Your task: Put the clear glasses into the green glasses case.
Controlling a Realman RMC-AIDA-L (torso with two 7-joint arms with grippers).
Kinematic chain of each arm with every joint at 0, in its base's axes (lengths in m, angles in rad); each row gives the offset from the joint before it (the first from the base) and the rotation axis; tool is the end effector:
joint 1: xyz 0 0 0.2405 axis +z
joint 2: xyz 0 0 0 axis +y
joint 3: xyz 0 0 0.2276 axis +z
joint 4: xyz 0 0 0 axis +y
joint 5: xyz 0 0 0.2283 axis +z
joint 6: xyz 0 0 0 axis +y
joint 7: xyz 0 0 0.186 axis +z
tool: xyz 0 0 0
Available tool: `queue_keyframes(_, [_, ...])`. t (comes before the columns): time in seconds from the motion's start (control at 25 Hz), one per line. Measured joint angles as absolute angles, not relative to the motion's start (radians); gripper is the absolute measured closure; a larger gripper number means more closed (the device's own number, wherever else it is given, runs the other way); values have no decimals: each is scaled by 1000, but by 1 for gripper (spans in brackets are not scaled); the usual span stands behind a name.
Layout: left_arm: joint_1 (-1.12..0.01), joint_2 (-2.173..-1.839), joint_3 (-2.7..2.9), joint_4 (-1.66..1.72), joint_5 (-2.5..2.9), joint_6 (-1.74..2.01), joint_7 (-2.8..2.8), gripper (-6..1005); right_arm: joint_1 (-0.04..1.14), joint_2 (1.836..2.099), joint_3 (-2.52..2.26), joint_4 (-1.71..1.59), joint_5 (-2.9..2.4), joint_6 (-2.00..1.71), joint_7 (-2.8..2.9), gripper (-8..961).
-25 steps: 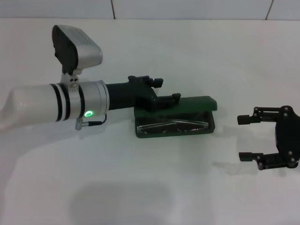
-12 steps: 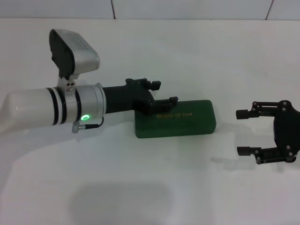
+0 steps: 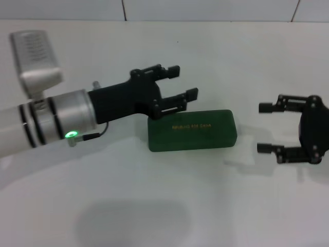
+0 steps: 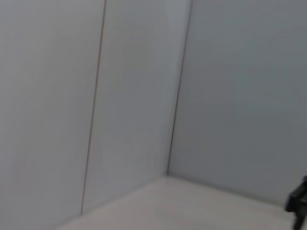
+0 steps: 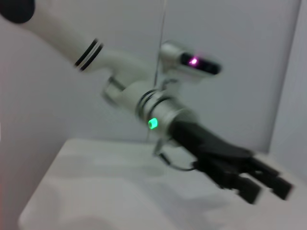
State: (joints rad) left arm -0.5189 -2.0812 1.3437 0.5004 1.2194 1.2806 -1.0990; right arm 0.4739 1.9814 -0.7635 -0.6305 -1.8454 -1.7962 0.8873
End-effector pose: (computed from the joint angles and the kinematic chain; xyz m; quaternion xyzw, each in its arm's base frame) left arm -0.1762 0.3560 -0.0821 -0.9171 -0.1486 -0.3348 0.1573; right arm 0.2278 0.3132 0.0139 -0.9511 -0.0473 0.2773 0.1277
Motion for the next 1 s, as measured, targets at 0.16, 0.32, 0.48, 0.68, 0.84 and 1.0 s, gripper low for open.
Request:
queue_keyframes(0.16, [-460,-2076,1261,500,1224,1422,-1004,262,461,1982,-762,-621,-1739,-1796,864,163])
queue_keyframes(0.32, [-419,-2055,1242,500,1221,1554,-941,259,447,1982,-741,-610,-1643,-1814,863,160])
queue_keyframes(0.48, [-397,-2039,1243,500,1226,1639,-914,257,444,1980,-730,-583,-1608,-1857,861,157])
queue_keyframes(0.68, [-397,-2030,1247,499,1277,1672,-907,254,452,1982,-740,-584,-1613,-1896,859,153])
queue_keyframes(0.84, [-398,-2034,1250,499,1315,1679,-908,252,451,1982,-751,-579,-1646,-1921,851,150])
queue_keyframes(1.0, [-400,-2034,1250,502,1315,1690,-931,250,454,1985,-758,-591,-1704,-1957,849,147])
